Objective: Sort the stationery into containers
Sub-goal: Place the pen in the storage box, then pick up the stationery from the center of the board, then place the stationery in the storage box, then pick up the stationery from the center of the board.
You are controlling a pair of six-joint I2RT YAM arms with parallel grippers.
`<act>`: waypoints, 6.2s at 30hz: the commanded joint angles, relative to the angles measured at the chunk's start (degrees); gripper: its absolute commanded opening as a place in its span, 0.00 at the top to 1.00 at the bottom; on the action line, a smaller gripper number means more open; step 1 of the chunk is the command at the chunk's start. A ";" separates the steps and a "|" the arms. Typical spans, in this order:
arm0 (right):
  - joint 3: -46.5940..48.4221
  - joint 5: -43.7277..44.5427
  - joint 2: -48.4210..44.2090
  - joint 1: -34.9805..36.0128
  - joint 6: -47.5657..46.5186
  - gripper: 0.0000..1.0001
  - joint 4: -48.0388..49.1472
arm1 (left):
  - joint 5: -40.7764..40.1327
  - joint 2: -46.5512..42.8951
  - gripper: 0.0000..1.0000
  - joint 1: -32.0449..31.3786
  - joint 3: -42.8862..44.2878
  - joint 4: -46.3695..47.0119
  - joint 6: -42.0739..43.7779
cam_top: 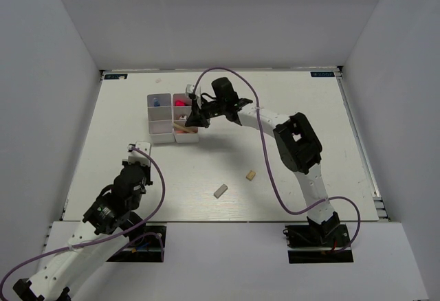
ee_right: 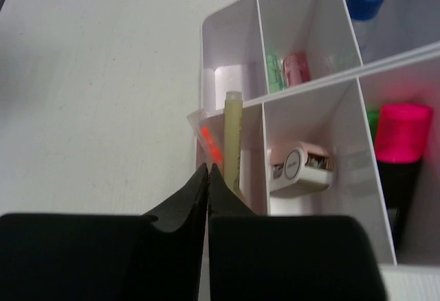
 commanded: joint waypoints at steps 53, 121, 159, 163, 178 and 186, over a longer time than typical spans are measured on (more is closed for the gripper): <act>-29.77 13.02 -38.90 -31.15 5.48 0.45 -57.01 | 23.77 83.73 0.86 -25.61 34.20 3.77 -10.96; -24.67 -10.80 -28.62 -31.77 -29.15 1.00 -79.42 | 78.00 69.93 0.80 44.26 18.64 50.09 6.43; -41.02 32.71 -53.40 -33.26 7.40 1.00 -38.90 | 26.69 72.19 0.15 -20.57 39.72 7.20 -4.54; -40.84 31.04 -54.28 -34.58 8.55 1.00 -39.26 | 23.25 79.93 0.67 -23.15 44.39 4.65 -8.49; -40.93 26.56 -54.37 -37.22 8.99 1.00 -39.87 | 22.09 93.48 0.31 -27.37 53.45 8.15 -14.12; -40.84 25.33 -54.10 -38.71 8.91 1.00 -40.14 | 21.58 98.05 0.32 -27.54 57.84 6.84 -14.74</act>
